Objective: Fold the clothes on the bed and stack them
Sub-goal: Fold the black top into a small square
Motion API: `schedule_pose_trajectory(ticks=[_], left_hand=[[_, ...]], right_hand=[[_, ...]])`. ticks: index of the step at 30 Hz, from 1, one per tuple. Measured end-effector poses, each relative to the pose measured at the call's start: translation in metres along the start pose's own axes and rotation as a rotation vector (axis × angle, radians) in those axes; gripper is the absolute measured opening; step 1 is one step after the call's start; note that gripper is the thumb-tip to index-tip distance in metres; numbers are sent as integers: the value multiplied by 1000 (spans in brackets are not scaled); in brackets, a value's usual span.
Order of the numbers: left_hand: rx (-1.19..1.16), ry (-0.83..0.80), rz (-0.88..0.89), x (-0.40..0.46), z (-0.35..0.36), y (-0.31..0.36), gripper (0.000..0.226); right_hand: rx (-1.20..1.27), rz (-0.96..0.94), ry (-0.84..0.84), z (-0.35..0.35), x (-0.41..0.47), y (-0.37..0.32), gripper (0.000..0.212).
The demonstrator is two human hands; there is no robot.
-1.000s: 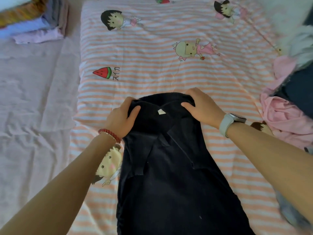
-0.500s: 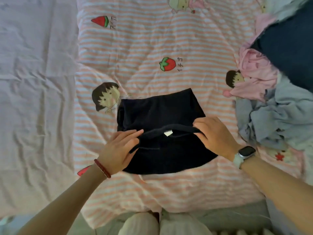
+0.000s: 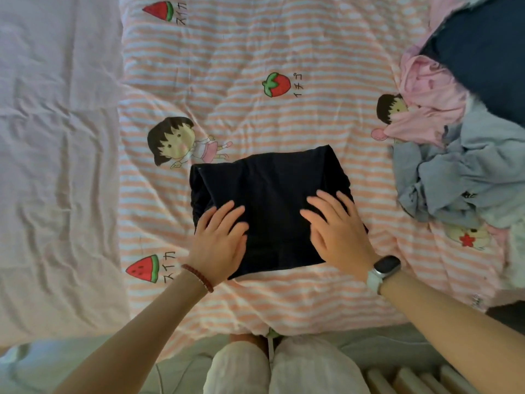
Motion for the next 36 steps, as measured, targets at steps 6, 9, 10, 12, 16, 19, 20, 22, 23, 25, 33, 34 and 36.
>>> schedule_pose_trajectory(ticks=[6, 9, 10, 12, 16, 19, 20, 22, 23, 25, 33, 34, 36], left_hand=[[154, -94, -242, 61, 41, -28, 56], [146, -185, -516, 56, 63, -76, 61], [142, -218, -558, 52, 67, -86, 62], [123, -236, -598, 49, 69, -95, 63], [16, -105, -750, 54, 58, -81, 61], [84, 19, -577, 51, 42, -45, 57], [86, 23, -487, 47, 42, -29, 57], [83, -29, -329, 38, 51, 3, 57], [98, -78, -291, 34, 59, 12, 57], [135, -188, -297, 28, 76, 18, 59], [147, -349, -280, 28, 91, 9, 64], [118, -345, -268, 27, 87, 7, 63], [21, -286, -272, 26, 77, 4, 55]], right_hand=[[-220, 35, -274, 49, 67, 8, 53], [-283, 180, -358, 67, 65, 49, 54], [-274, 255, -385, 69, 61, 65, 55], [-237, 366, -433, 71, 55, 86, 56], [0, 525, -203, 54, 61, 82, 63], [225, 849, 98, 29, 43, 80, 53], [284, 925, 94, 27, 34, 79, 46], [443, 1032, 18, 28, 19, 79, 29], [516, 1066, -20, 29, 15, 78, 26], [621, 1089, -110, 31, 13, 79, 30], [894, 924, -258, 27, 39, 48, 35], [890, 932, -236, 25, 42, 43, 31], [808, 937, -236, 25, 46, 38, 31]])
Point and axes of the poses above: each hand's wrist, its own x-axis towards the middle knuckle, its own z-axis out of the palm, y = z × x, the point moved 4 cm from there along x, towards the middle knuckle, and after that the axes turned 11 degrees about y, right-handed, at the moved point
